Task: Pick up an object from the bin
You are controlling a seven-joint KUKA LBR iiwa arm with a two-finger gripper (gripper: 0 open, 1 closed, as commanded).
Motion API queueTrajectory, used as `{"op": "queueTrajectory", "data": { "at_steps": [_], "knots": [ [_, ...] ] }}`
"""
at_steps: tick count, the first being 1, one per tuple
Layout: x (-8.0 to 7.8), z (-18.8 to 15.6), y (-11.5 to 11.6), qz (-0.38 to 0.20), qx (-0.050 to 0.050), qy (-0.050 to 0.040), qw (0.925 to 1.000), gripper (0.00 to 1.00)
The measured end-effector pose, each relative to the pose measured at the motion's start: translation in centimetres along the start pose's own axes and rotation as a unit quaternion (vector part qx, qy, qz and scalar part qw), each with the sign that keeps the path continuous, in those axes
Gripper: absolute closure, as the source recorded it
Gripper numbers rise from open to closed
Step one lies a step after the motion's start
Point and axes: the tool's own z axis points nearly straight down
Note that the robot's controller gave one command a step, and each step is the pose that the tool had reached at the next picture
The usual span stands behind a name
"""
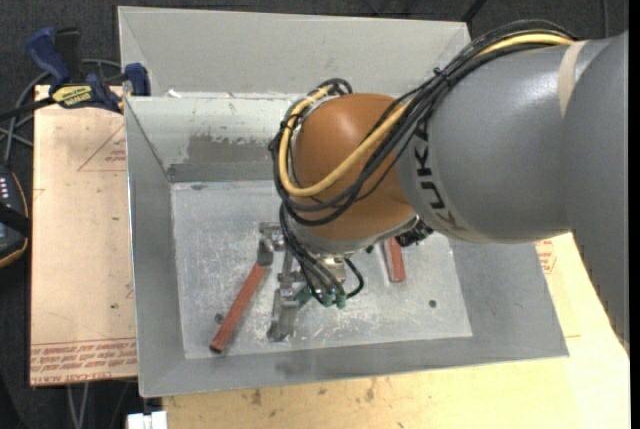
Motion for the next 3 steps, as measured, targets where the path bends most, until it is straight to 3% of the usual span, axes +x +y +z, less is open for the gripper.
{"op": "queueTrajectory", "data": {
  "at_steps": [1, 2, 3],
  "knots": [
    [-1.0, 11.0, 1.7, -0.070, -0.001, -0.0071, 0.9975, 0.00],
    [-1.1, 10.6, 1.7, -0.070, -0.001, -0.0065, 0.9975, 1.00],
    [-0.5, -5.2, 1.0, -0.171, -0.001, -0.0087, 0.9852, 1.00]
  ]
}}
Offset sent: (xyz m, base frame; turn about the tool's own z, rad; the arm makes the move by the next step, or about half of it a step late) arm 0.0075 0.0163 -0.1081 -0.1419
